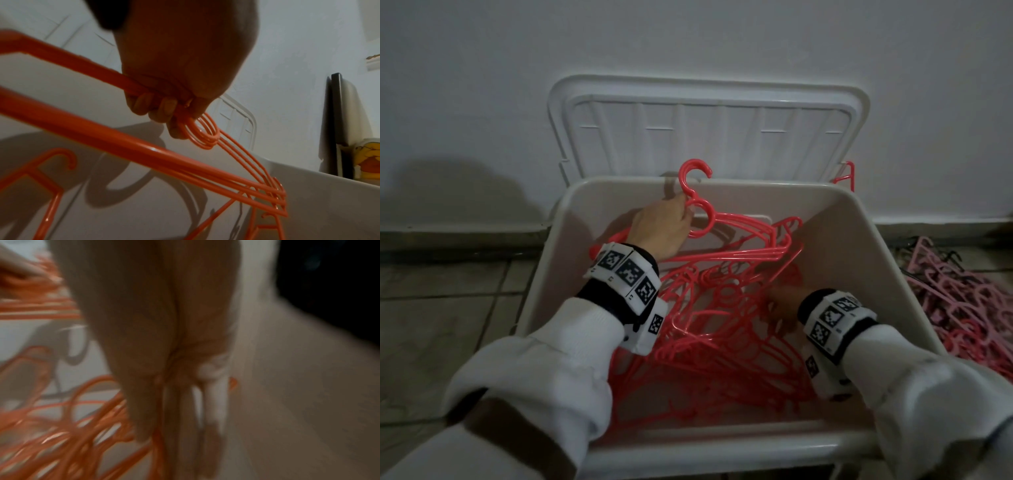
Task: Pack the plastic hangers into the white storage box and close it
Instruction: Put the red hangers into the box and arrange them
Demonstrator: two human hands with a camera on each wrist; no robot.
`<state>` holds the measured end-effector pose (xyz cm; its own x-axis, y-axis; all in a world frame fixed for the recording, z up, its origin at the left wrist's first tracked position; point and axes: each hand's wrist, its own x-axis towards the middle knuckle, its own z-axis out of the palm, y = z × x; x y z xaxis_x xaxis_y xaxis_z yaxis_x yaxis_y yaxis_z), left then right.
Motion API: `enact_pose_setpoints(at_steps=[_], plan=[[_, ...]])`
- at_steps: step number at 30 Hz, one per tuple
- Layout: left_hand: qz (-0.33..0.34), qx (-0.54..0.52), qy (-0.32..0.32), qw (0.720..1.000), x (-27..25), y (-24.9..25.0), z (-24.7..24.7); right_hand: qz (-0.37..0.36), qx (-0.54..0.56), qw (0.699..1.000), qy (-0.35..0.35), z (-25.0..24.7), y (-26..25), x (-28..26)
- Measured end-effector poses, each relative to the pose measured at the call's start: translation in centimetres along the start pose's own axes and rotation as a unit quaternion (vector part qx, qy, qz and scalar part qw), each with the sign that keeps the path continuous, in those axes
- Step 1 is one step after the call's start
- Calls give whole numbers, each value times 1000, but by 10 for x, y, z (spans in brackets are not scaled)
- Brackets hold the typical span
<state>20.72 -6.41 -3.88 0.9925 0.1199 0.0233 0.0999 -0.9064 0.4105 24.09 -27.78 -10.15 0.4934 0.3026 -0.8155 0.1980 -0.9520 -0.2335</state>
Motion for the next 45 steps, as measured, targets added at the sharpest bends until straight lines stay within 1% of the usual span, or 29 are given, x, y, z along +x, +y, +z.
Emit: enact_pose_setpoints(at_steps=[3,5,7,11,13,14,17,18,21,24,27,31,32,33,35,36,37,39,40,43,45], plan=[[-3,5,-1,1000,0,0,1,-41,3,997,66,-1,8,-5],[-3,5,-6,1000,0,0,1,-51,2,996,77,-2,11,-9],[-5,4,-10,1000,0,1,1,-45,17,996,77,-3,14,-14],[-2,4,-10,1000,-2,4,-1,-7,-66,996,65,-3,20,-21],[-3,8,-13,1000,-2,5,-1,16,-78,996,51,-3,18,-25],[-3,8,-15,1000,-2,5,-1,15,-78,995,57,-3,16,-27],[-1,6,-22,1000,-3,4,1,25,-95,989,112,-5,8,-33],[-2,7,-23,1000,-2,4,2,26,-96,989,109,-4,7,-31],[-3,9,-26,1000,-2,3,3,30,-73,996,45,6,7,-22],[0,18,-28,999,-2,3,3,58,-37,998,-1,9,9,-19],[2,24,-28,999,-2,4,2,64,-50,996,-43,6,8,-20],[1,25,-22,999,0,1,4,63,-34,992,-100,4,4,-26],[-1,26,-19,999,0,0,5,70,-42,992,-98,3,3,-32],[-2,28,-18,999,0,0,5,72,-48,994,-71,0,2,-36],[-2,32,-14,999,-1,1,5,57,-59,996,24,-4,5,-44],[-1,33,-13,999,-1,2,5,53,-68,995,55,-6,6,-46],[0,34,-13,999,-1,2,6,54,-81,993,61,-8,4,-46],[0,33,-13,999,-1,2,6,53,-103,993,25,-6,-2,-44],[-1,34,-14,999,-1,2,7,49,-111,992,21,-4,-5,-43],[4,38,-15,999,0,1,8,30,-124,991,51,2,-5,-39],[8,40,-14,999,0,0,9,22,-97,992,77,4,-4,-35]])
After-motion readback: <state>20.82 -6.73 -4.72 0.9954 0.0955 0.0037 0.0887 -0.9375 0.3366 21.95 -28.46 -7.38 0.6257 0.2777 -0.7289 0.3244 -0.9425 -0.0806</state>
